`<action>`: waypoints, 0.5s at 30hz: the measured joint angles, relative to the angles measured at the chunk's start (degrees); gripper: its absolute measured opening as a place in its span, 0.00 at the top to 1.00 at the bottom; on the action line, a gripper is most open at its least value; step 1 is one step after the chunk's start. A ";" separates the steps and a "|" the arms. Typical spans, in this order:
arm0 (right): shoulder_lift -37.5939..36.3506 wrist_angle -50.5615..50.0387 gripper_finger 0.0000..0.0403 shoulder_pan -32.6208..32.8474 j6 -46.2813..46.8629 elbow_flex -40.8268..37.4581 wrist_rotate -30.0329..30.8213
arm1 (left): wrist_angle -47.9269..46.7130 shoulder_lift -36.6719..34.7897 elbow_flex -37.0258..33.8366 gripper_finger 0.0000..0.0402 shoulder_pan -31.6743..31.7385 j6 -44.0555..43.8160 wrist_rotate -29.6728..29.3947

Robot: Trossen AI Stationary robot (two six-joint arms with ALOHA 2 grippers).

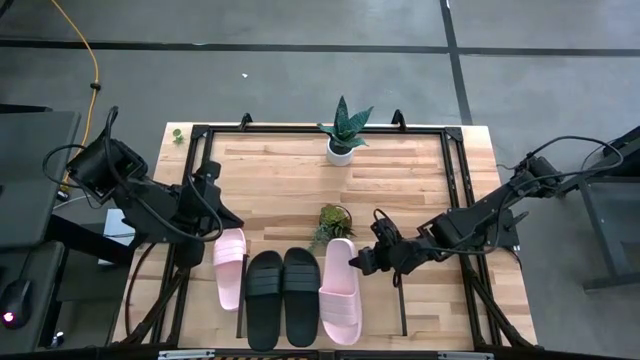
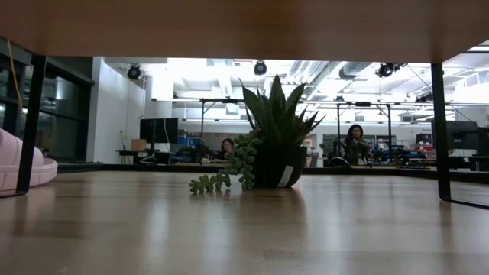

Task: Pick and place slides into the shelf
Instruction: Put the top pink slide on the shelf

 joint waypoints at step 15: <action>0.00 0.00 0.73 -0.58 -3.48 0.00 -2.60 | -0.02 -0.43 0.00 0.99 0.00 0.04 0.03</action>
